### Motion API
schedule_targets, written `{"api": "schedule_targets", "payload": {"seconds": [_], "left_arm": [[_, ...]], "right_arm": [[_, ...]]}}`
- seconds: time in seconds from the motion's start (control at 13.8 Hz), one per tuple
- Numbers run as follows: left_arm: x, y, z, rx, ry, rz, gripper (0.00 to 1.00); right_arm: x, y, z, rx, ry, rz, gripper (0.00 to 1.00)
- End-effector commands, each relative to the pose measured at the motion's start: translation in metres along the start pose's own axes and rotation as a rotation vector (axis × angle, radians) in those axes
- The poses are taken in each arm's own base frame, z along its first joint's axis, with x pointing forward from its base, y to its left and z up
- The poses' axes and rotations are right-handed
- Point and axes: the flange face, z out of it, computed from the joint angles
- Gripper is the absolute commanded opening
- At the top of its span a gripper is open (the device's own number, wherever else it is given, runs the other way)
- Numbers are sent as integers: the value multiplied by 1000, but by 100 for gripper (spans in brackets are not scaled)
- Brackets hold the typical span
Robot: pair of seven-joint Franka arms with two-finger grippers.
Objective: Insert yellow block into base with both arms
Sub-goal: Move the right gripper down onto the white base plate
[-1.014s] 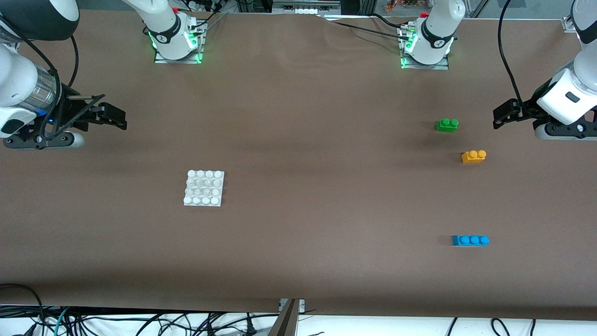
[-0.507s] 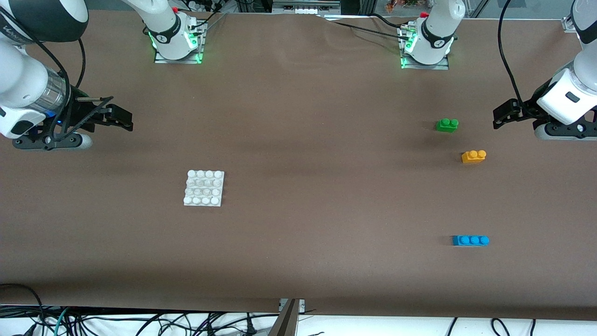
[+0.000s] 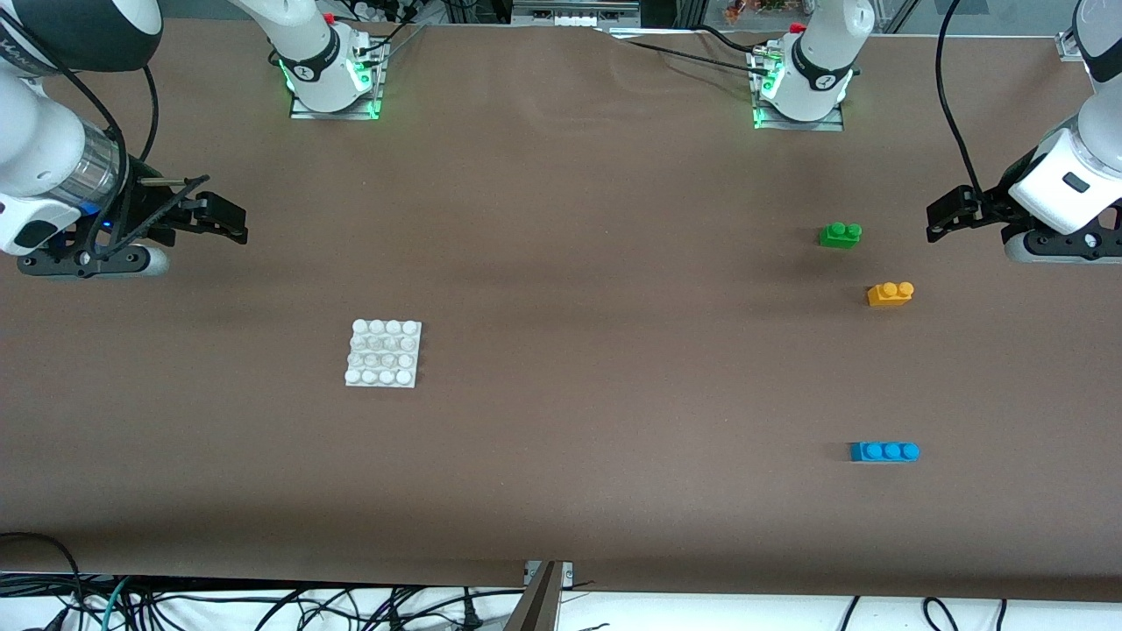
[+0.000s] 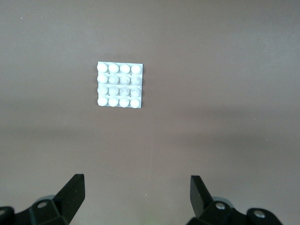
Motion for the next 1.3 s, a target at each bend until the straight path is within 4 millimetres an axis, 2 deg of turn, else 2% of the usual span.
{"api": "schedule_targets", "payload": {"seconds": [0.0, 0.22, 0.51, 0.65, 0.8, 1.09, 1.23], "left_arm": [[-2, 2, -7, -24, 4, -4, 100], [-2, 3, -7, -24, 4, -2, 100], [-2, 3, -7, -24, 4, -2, 100], [-2, 3, -7, -24, 4, -2, 100], [-2, 3, -7, -24, 4, -2, 100], [-2, 3, -7, -24, 4, -2, 100], [-2, 3, -7, -24, 4, -2, 100]], "right_arm": [[9, 3, 54, 15, 20, 28, 99], [26, 5, 126, 11, 41, 89, 99], [53, -1, 194, -2, 24, 156, 99], [62, -15, 222, 3, 33, 181, 99], [72, -20, 248, 7, 58, 195, 99], [80, -47, 282, 31, 99, 209, 99], [84, -48, 300, 33, 109, 207, 99]]}}
